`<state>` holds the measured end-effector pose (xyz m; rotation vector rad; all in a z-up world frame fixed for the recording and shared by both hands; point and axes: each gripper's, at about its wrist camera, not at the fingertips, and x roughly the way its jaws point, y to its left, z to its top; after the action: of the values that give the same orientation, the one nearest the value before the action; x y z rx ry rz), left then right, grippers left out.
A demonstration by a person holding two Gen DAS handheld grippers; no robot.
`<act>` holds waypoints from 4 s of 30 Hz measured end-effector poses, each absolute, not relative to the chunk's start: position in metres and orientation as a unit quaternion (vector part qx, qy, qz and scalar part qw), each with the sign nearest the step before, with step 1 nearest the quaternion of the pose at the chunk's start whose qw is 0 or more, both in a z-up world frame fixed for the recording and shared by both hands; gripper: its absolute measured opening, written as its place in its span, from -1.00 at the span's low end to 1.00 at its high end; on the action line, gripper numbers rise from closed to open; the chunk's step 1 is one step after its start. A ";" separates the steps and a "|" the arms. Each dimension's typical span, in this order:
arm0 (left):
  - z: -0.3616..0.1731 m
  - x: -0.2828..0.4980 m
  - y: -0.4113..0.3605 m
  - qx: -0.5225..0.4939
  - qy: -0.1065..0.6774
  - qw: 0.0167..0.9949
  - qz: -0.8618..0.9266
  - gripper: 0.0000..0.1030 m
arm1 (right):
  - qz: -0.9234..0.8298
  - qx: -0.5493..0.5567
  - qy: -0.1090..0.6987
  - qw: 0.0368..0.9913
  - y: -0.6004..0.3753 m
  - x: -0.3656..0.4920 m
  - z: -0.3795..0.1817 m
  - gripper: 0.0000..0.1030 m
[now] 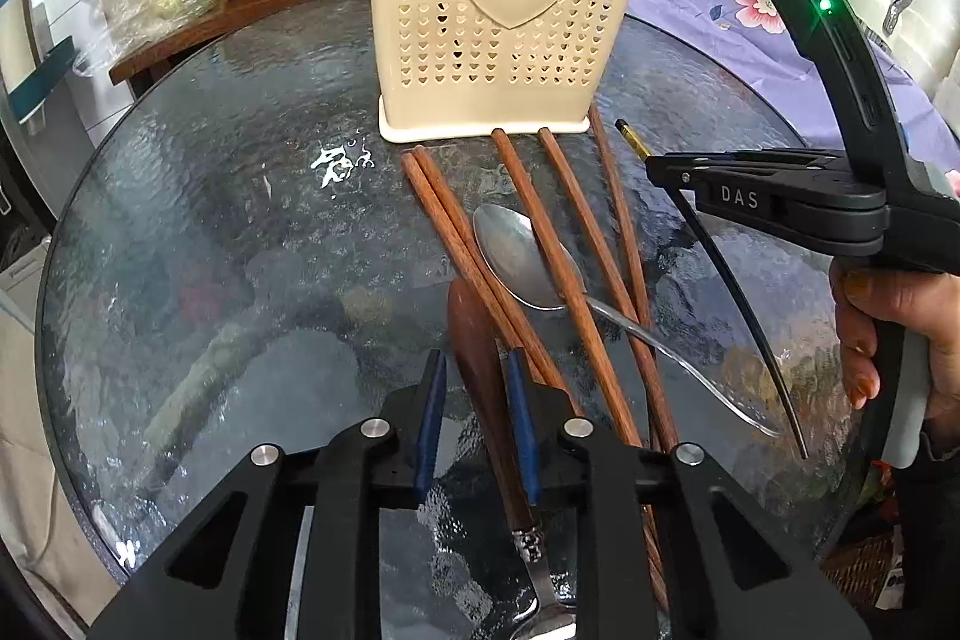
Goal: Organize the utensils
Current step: 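Close right tool on black chopstick while left tool closes on brown-handled spoon, then lift black chopstick with right tool and brown-handled spoon with left tool, then carry brown-handled spoon in left tool over cream holder while right tool carries black chopstick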
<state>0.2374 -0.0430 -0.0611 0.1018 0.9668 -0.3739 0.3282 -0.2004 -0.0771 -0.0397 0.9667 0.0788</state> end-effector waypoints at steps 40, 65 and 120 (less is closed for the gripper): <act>-0.019 0.254 -0.028 -0.007 0.411 0.895 -0.172 -0.71 | 0.097 0.133 0.366 0.916 -0.245 0.302 -0.034 -0.85; 0.020 0.230 -0.010 -0.030 0.360 0.915 -0.177 -0.72 | 0.161 0.110 0.240 0.951 -0.243 0.221 0.031 -0.85; 0.200 0.287 -0.021 -0.075 0.206 0.959 -0.182 -0.72 | 0.164 0.076 0.089 0.980 -0.214 0.272 0.213 -0.86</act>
<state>0.2865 -0.0207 0.2003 -0.1513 0.4169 -0.3696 0.2719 -0.2135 0.2130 0.1530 0.1797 0.3296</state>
